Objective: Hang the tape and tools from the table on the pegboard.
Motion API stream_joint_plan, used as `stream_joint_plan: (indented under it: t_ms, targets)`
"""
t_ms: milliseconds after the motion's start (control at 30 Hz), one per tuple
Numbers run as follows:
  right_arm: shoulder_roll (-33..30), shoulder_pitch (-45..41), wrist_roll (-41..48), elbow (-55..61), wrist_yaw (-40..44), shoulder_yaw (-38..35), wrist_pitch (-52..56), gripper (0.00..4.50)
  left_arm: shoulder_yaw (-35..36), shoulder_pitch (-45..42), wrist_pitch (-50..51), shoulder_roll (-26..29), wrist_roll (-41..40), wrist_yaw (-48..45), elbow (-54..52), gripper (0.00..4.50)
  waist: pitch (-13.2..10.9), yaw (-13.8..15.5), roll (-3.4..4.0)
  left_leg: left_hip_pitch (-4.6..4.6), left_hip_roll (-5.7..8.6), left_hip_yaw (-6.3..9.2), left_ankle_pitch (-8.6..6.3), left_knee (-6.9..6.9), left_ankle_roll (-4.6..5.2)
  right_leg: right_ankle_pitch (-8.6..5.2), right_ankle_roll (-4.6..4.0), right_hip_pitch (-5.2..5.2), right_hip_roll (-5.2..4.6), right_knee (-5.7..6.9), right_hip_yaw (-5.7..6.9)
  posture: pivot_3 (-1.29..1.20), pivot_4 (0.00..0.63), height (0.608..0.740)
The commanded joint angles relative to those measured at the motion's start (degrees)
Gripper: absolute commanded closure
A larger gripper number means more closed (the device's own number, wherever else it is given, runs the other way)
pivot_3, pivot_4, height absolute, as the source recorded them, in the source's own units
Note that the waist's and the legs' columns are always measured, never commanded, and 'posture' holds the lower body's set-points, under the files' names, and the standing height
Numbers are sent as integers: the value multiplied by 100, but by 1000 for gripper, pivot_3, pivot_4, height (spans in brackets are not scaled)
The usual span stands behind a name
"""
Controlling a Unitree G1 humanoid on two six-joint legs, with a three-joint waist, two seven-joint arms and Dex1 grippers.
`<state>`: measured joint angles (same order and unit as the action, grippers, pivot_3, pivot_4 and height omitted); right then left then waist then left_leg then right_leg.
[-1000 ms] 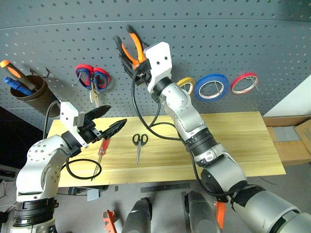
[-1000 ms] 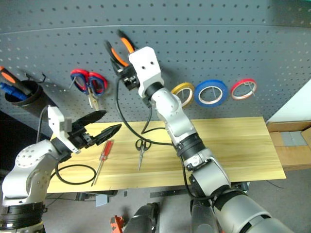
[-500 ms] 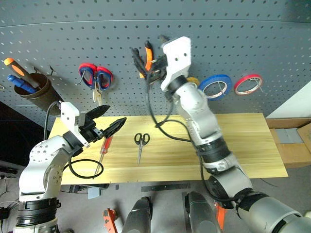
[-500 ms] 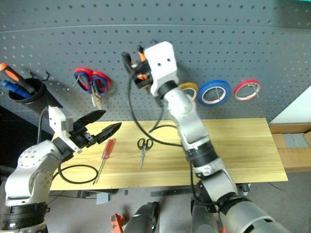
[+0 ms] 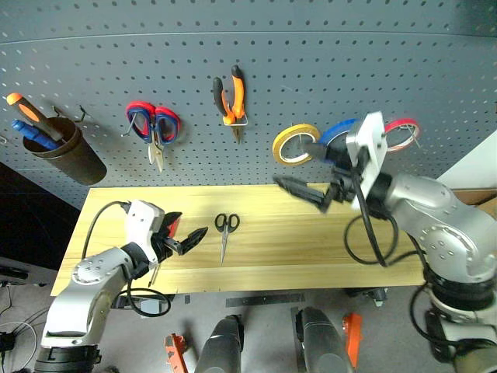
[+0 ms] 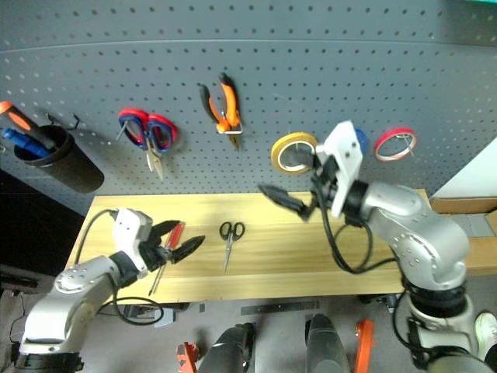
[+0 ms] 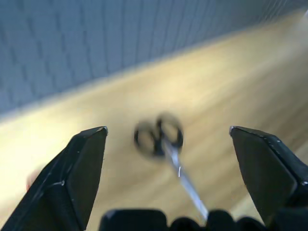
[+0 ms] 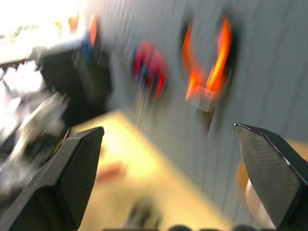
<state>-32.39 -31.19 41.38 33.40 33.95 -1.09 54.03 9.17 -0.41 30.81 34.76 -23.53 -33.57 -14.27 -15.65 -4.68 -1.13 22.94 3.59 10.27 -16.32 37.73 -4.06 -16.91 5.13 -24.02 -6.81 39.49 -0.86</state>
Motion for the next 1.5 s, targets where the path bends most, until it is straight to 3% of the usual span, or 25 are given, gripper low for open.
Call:
stream_joint_plan:
  t_ms: [33,233,467,667,1200,1300,1500]
  targets:
    - [-596,360,406,575,562,-21,220,15,-302,-16,717,-72,407,699,-425,144,-3,2,-5,0,1,-3,-2,1,3,0,0,0,4,-1,0,-68,304,740]
    - [-773,752,-4,581,464,506,40,15,-975,-461,1749,-535,758,1372,-252,144,-7,-3,-12,-3,-3,-15,-8,12,15,0,0,4,13,2,-4,-62,311,740]
    - [-895,811,-1229,445,154,1421,-401,15,-1381,-1049,2197,-1247,1134,1965,423,144,-26,19,-42,-2,-2,-16,-8,15,13,2,3,3,13,2,-4,-70,326,740]
    - [-736,873,-1332,551,110,1489,-313,15,-1409,-1436,2561,-1846,1394,2463,1139,144,-59,45,-75,-1,-2,-19,-8,15,11,2,3,4,11,-5,-5,-75,333,740]
    - [-602,879,-1123,545,178,1363,-84,15,-1560,-2084,2850,-2294,1868,2774,2127,144,-65,164,-67,-43,3,-8,-10,15,12,14,24,75,11,-51,4,-77,334,740]
    - [-574,841,-1038,494,188,1288,-31,0,-1501,-2135,2852,-2336,1872,2769,2217,748,-65,165,-67,-44,3,-6,-9,15,12,14,24,75,11,-51,6,-77,333,740]
    - [-539,836,-934,494,155,1188,82,0,-1486,-2139,2747,-2263,1919,2683,2265,2834,-65,164,-67,-44,2,-7,-10,13,12,14,24,75,11,-51,4,-83,332,740]
